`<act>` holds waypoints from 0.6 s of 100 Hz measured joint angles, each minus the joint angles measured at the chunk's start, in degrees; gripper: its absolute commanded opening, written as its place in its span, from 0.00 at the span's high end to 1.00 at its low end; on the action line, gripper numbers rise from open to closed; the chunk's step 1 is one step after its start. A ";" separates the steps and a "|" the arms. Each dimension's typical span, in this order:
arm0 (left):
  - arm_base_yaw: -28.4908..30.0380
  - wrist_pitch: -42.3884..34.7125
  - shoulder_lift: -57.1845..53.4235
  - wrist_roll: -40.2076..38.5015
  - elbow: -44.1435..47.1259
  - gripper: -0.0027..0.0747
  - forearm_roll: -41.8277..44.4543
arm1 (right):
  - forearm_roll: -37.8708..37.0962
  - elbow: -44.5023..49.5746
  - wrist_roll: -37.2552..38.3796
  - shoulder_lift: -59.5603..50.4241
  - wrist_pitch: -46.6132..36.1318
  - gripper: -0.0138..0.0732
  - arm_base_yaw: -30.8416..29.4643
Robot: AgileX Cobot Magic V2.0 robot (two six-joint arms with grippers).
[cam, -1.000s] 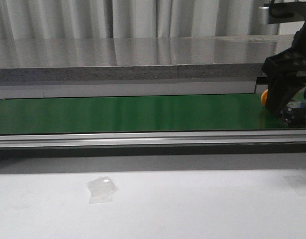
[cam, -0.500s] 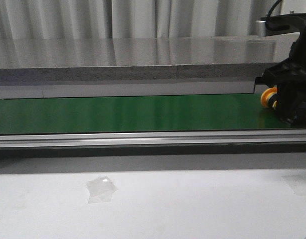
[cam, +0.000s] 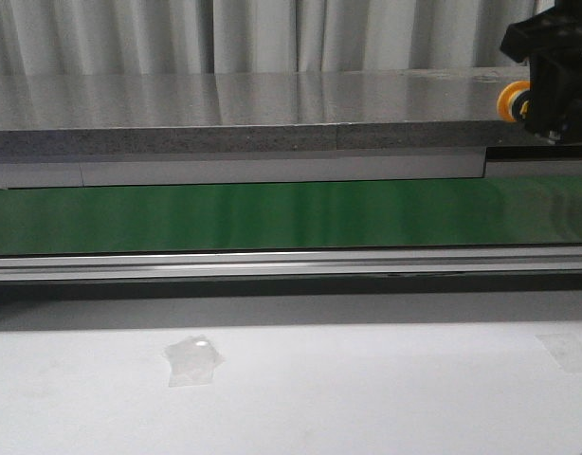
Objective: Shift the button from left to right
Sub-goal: 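Close the right gripper on the button and lift it toward the green tray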
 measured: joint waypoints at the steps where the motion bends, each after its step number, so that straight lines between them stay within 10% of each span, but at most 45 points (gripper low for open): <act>1: 0.00 0.00 0.00 0.00 0.00 0.99 0.00 | -0.12 -0.09 0.00 0.08 0.00 0.65 -0.20; 60: 0.00 0.00 0.00 0.00 0.00 0.99 0.00 | -1.05 -0.35 -1.33 1.82 -5.25 0.65 -25.85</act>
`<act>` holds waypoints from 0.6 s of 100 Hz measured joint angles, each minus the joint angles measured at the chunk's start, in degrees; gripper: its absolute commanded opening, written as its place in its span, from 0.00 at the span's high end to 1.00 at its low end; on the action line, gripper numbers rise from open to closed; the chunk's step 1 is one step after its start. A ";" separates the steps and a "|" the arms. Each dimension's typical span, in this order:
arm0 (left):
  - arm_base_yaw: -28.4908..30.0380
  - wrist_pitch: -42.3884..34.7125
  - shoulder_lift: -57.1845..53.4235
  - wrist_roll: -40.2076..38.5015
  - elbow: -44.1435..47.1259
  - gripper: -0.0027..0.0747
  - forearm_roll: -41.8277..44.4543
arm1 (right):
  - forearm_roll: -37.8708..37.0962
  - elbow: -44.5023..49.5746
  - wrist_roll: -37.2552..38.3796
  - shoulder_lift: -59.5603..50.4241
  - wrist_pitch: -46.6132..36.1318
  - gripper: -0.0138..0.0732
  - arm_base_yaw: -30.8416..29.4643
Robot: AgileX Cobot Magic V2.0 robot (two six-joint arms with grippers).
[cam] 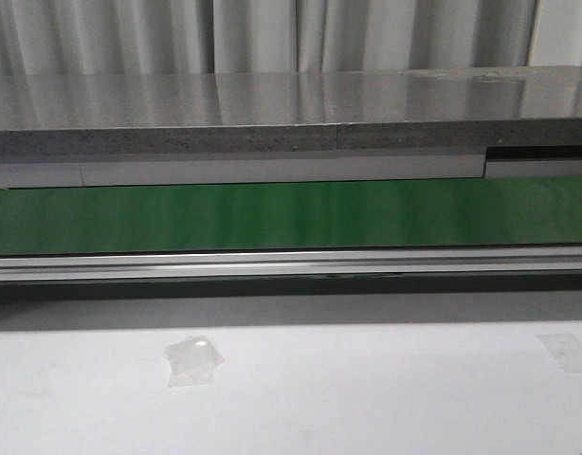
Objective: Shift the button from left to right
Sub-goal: 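Close the right gripper on the button and lift it toward the green tray, then lower the button into the green tray and open the right gripper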
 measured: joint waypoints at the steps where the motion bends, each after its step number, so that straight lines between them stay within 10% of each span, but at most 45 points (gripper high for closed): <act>1: 0.00 0.00 0.00 0.00 0.00 0.99 0.00 | -0.10 0.00 -0.11 0.29 -0.19 0.65 -0.21; 60: 0.00 0.00 0.00 0.00 0.00 0.99 0.00 | -0.26 -0.02 -4.83 13.80 -4.06 0.65 -2.91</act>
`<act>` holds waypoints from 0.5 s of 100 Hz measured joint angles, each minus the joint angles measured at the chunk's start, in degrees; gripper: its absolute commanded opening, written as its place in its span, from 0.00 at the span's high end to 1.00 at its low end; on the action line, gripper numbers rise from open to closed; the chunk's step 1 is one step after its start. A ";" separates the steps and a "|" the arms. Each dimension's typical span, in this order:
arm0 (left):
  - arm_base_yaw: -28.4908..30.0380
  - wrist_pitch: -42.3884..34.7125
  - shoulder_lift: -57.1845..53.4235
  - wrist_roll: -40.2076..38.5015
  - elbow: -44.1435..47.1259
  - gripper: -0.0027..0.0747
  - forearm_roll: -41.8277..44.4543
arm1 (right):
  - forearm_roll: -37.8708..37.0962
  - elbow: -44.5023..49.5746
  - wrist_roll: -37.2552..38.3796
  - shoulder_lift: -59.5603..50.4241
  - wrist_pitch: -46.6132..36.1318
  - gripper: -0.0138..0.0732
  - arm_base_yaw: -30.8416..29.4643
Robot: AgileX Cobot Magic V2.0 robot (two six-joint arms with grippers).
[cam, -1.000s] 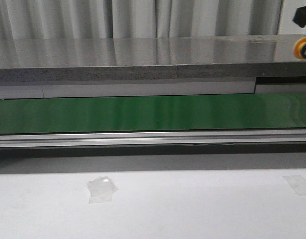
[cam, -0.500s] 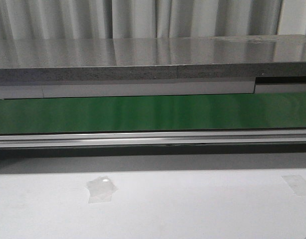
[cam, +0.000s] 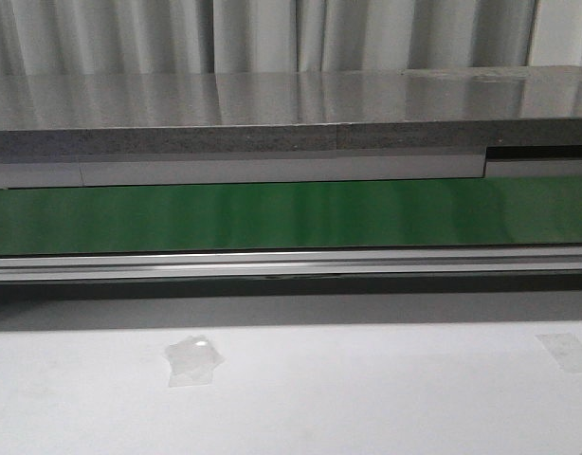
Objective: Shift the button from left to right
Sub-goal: 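Lower the button into the green tray and open the right gripper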
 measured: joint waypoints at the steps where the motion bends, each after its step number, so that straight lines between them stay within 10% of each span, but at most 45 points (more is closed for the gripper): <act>1: 0.00 0.00 0.00 0.00 0.00 0.99 0.00 | 0.12 0.00 0.00 0.12 0.06 0.65 0.00; 50: 0.00 0.00 0.00 0.00 0.00 0.99 0.00 | 1.32 -0.10 -0.15 2.34 -0.18 0.29 0.00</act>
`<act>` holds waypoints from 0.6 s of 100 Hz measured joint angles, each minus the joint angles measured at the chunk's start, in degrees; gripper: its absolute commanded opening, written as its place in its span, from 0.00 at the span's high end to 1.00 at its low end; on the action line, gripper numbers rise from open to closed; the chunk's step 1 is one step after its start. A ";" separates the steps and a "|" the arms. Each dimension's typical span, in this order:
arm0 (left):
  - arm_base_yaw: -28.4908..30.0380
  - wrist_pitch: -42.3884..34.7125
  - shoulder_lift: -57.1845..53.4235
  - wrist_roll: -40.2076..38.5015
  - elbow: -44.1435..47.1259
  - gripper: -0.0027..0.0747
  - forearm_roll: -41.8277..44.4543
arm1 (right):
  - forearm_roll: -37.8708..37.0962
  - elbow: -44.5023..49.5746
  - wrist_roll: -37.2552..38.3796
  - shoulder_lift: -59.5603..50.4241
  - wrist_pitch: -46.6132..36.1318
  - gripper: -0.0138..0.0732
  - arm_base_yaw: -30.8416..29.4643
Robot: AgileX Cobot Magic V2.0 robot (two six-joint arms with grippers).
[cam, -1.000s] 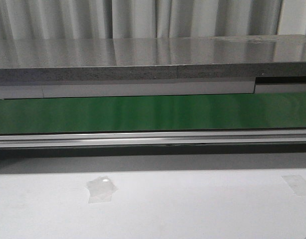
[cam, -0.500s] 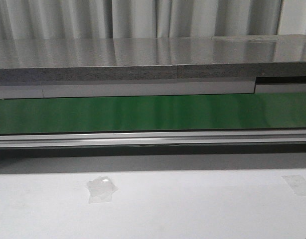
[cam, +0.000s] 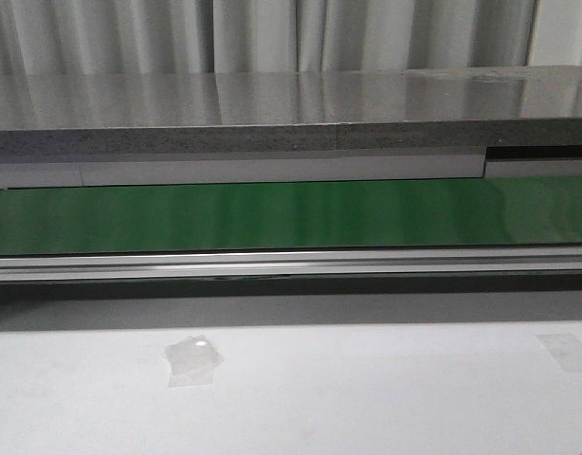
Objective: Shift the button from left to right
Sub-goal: 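Lower the button into the green tray and open the right gripper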
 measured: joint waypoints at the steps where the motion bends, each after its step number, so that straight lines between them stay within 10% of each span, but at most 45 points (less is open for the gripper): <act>1: 0.00 0.00 0.00 0.00 0.00 0.99 0.00 | 0.00 0.00 0.00 0.00 0.00 0.29 0.00; 60: 0.00 0.00 0.00 0.00 0.00 0.99 0.00 | -0.46 -3.65 0.63 -3.52 1.91 0.29 -0.11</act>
